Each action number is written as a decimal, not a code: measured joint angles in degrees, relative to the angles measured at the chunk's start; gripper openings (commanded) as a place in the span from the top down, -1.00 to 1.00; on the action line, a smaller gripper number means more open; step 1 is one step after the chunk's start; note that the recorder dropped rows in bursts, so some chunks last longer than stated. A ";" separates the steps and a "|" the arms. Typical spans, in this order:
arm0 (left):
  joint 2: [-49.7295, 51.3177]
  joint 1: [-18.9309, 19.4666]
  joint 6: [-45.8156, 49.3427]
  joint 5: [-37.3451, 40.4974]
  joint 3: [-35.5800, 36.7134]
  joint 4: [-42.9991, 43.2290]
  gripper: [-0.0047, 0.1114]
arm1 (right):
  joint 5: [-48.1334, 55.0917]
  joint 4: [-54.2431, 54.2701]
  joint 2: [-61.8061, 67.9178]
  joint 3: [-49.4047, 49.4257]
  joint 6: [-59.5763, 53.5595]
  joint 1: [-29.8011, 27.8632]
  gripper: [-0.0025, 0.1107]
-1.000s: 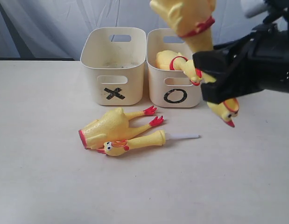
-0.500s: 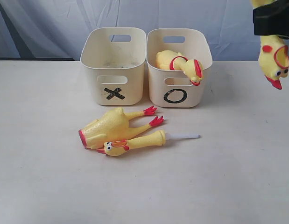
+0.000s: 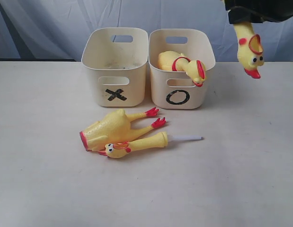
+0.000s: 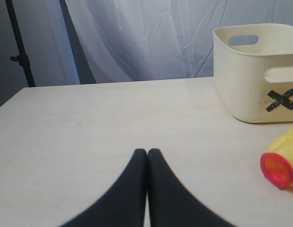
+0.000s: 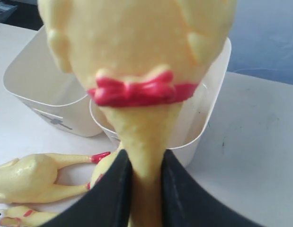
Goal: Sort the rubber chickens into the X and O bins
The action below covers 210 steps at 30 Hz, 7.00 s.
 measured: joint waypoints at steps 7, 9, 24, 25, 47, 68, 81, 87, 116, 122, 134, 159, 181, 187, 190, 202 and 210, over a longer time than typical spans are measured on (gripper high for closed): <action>0.00 0.00 0.00 0.00 0.00 0.00 0.92 | 10.08 -9.89 11.43 -11.68 9.40 0.00 0.97; 0.00 0.00 0.00 0.00 0.00 0.00 0.92 | 13.29 -10.27 15.00 -14.63 10.74 0.00 0.97; 0.00 0.00 0.00 0.00 0.00 0.00 0.92 | 24.21 -10.13 27.03 -22.13 12.64 0.00 0.97; 0.00 0.00 0.00 0.00 0.00 0.00 0.92 | 24.23 -10.02 27.42 -22.13 12.64 0.00 0.97; 0.00 0.00 0.00 0.00 0.00 0.00 0.92 | 23.98 -6.05 30.05 -23.73 12.41 0.00 0.97; 0.00 0.00 0.00 0.00 0.00 0.00 0.92 | 22.60 -5.58 30.05 -23.84 11.50 0.00 0.20; 0.00 0.00 0.00 0.00 0.00 0.00 0.92 | 21.67 -4.94 30.05 -23.99 11.40 0.00 0.19; 0.00 0.00 0.00 0.00 0.00 0.00 0.92 | 21.55 -4.23 30.05 -25.77 11.29 0.00 0.19; 0.00 0.00 0.00 0.00 0.00 0.00 0.92 | 18.35 -17.15 9.03 -21.00 16.44 0.11 0.97; 0.00 0.00 0.00 0.00 0.00 0.00 0.92 | 13.29 -19.02 -0.14 -7.07 16.99 0.11 0.97; 0.00 0.00 0.00 0.00 0.00 0.00 0.92 | -2.69 -15.26 -27.58 21.99 21.36 0.11 0.97; 0.00 0.00 0.00 0.00 0.00 0.00 0.92 | 6.78 -7.98 -69.46 43.21 13.17 0.11 0.97; 0.00 0.00 0.00 -16.55 0.00 -24.38 0.92 | 5.58 -2.55 -82.66 49.19 2.60 0.11 0.97; 0.00 0.00 -3.72 -20.61 0.00 -29.22 0.92 | 5.58 -2.55 -82.66 49.19 2.60 0.11 0.97; 0.00 0.00 -6.60 -19.52 -0.12 -29.68 0.92 | 5.58 -2.55 -82.66 49.19 2.55 0.11 0.97; 3.08 0.00 -1.87 -4.24 -13.98 -29.91 0.92 | 5.58 -2.55 -82.66 49.19 2.55 0.11 0.97; 17.64 0.00 15.40 4.93 -23.32 -40.08 0.92 | 5.58 -2.55 -82.66 49.19 2.46 0.11 0.97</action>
